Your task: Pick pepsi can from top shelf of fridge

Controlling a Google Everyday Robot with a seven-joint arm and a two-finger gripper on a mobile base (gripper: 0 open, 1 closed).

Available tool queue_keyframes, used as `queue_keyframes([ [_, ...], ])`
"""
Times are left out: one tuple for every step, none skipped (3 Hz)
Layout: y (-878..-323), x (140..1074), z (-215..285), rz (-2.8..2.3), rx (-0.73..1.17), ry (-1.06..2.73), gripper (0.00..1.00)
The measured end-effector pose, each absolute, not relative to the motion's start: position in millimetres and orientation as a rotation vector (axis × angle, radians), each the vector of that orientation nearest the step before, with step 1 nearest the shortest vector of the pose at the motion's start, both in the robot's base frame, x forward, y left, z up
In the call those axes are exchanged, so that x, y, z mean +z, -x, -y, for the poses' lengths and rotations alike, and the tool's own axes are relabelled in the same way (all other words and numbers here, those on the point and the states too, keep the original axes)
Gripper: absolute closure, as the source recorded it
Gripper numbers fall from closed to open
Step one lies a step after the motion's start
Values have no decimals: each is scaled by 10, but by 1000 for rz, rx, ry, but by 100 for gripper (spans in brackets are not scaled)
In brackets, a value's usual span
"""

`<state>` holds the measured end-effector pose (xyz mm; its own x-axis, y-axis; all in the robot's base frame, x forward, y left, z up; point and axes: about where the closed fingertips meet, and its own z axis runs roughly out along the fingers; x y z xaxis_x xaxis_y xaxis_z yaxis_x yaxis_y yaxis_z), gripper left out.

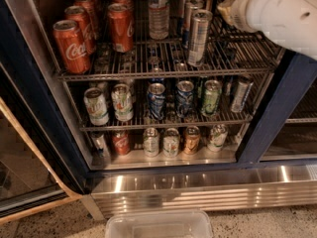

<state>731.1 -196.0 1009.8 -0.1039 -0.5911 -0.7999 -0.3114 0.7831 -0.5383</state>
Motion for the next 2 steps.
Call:
queue_keyframes([
  [-7341,10169,2152,-1681,-291,623,100],
  [-7361,10230,2352,-1681,-256,501,100],
])
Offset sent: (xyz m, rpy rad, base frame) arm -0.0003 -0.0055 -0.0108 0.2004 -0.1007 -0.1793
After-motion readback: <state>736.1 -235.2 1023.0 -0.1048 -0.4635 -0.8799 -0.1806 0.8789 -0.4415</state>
